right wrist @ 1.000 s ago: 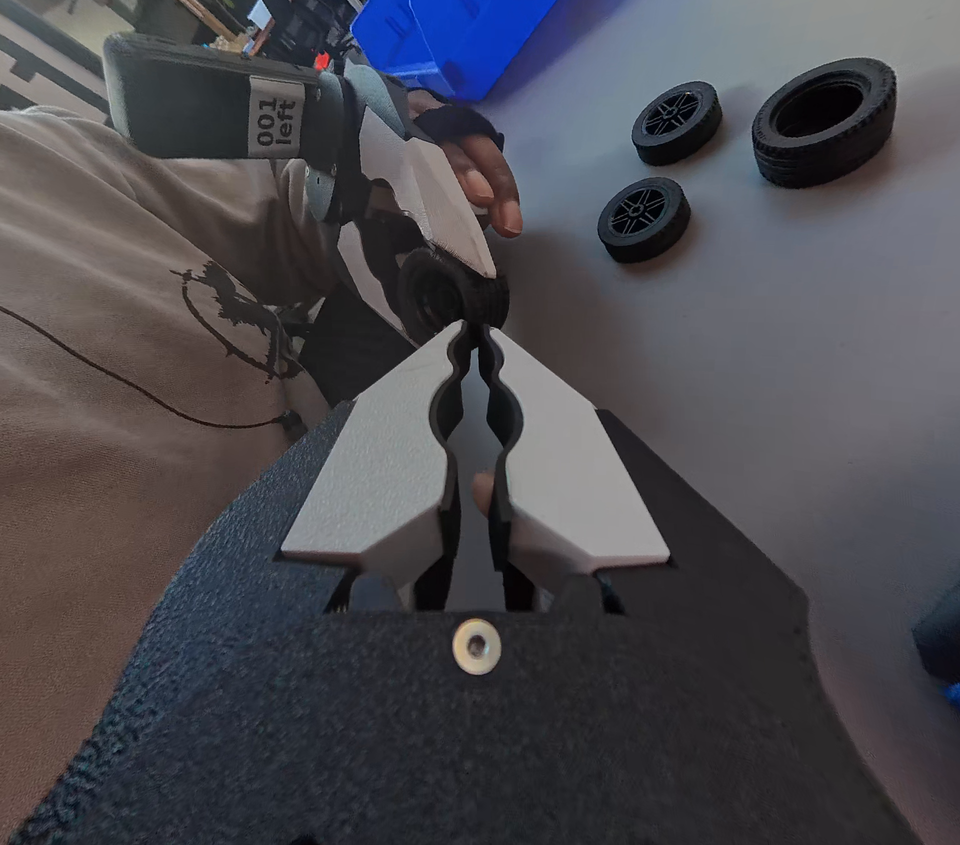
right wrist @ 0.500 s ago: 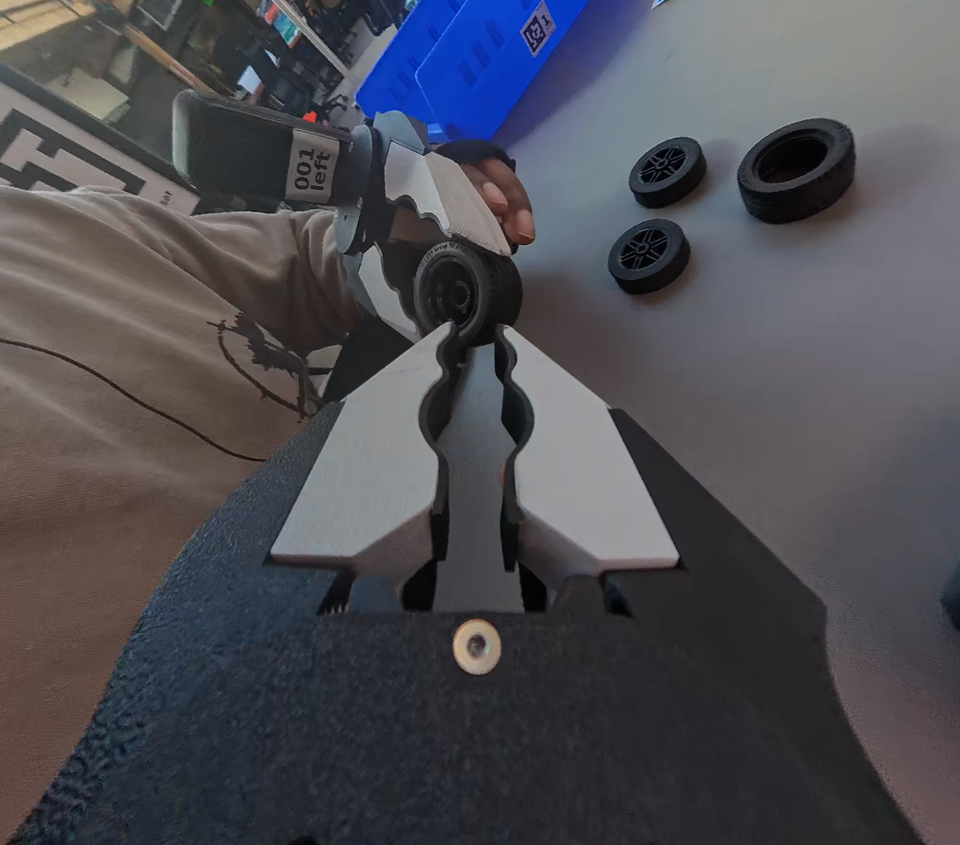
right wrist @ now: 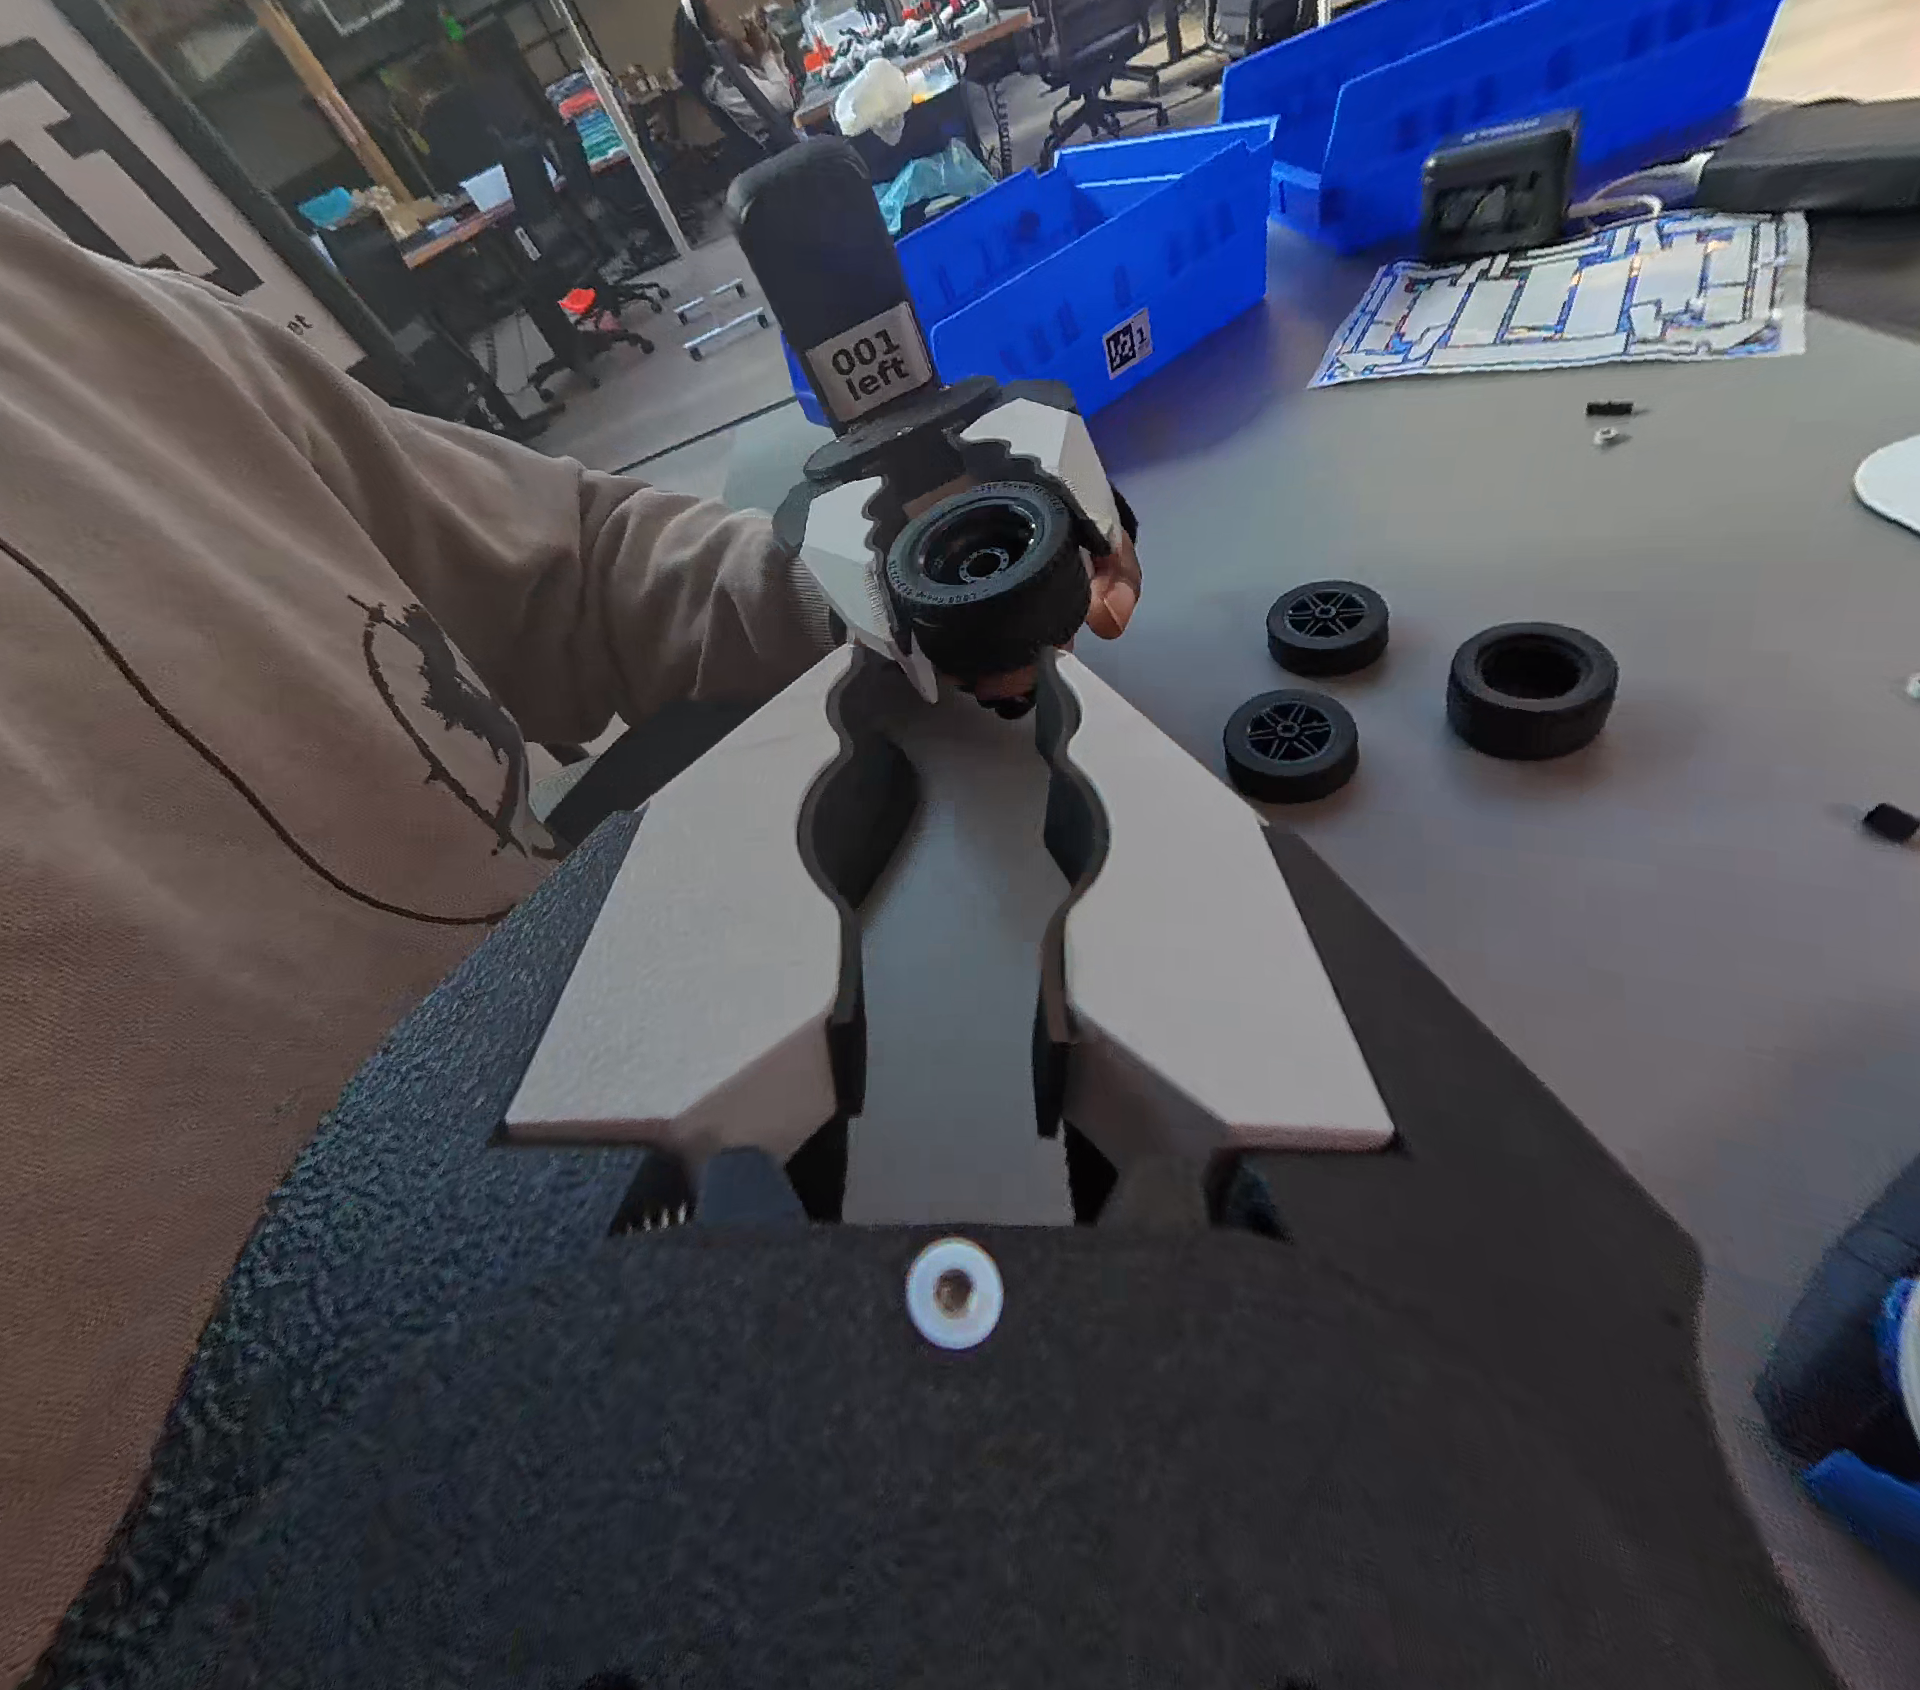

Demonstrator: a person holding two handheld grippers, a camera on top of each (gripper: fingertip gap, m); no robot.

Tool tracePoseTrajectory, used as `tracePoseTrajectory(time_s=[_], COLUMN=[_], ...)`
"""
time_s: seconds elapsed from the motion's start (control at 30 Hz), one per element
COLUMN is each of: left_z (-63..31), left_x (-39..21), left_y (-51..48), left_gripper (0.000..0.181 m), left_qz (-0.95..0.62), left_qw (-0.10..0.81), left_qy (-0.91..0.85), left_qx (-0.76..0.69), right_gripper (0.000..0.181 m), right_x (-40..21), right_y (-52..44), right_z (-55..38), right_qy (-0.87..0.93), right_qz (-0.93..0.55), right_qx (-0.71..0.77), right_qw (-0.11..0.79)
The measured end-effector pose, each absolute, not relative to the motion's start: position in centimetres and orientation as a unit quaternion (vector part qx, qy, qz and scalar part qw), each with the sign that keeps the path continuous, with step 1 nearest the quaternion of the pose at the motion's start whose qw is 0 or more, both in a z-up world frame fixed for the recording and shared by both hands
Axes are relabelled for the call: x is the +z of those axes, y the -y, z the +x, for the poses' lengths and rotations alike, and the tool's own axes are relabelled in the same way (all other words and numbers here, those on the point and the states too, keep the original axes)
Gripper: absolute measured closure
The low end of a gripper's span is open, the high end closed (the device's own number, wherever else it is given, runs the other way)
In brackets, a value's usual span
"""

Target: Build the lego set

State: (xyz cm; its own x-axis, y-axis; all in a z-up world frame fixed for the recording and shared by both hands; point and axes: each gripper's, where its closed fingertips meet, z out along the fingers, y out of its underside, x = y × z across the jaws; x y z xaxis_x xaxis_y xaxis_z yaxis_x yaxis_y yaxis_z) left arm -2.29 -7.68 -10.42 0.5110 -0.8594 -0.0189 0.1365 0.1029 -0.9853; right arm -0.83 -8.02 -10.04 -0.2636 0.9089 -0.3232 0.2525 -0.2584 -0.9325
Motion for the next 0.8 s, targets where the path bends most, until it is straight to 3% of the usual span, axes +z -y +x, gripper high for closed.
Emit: tracePoseTrajectory(time_s=[0.17, 0.3, 0.43, 0.5, 0.57, 0.6, 0.67, 0.8], left_z=[-1.9, -1.3, 0.2, 1.2, 2.1, 2.4, 2.8, 2.4], left_x=[-11.0, -11.3, -10.7, -10.0, -9.5, -9.2, -8.4, -6.9], left_y=[7.4, 6.4, 5.5, 5.1, 5.0, 4.9, 5.1, 6.5], left_gripper=[0.137, 0.136, 0.136, 0.136, 0.136, 0.136, 0.135, 0.127], left_qz=[-0.576, -0.586, -0.561, -0.546, -0.537, -0.533, -0.549, -0.624], left_qw=[0.662, 0.679, 0.677, 0.675, 0.665, 0.662, 0.663, 0.649], left_qy=[-0.345, -0.408, -0.476, -0.495, -0.515, -0.52, -0.506, -0.404], left_qx=[-0.333, -0.168, -0.015, 0.031, 0.071, 0.088, 0.059, -0.163], right_gripper=[0.146, 0.121, 0.112, 0.114, 0.135, 0.136, 0.136, 0.136], right_x=[-10.0, -10.6, -10.1, -10.0, -9.8, -9.5, -8.6, -6.7], right_y=[7.6, 7.1, 6.5, 6.5, 6.2, 6.2, 6.2, 5.6], right_z=[-0.2, 0.5, 0.1, -0.3, -0.3, -0.2, 0.6, 3.7], right_qy=[0.545, 0.52, 0.469, 0.461, 0.463, 0.464, 0.477, 0.502], right_qz=[-0.532, -0.584, -0.617, -0.63, -0.631, -0.625, -0.606, -0.54], right_qx=[0.538, 0.516, 0.511, 0.501, 0.482, 0.478, 0.463, 0.396], right_qw=[0.361, 0.349, 0.371, 0.374, 0.394, 0.406, 0.436, 0.547])
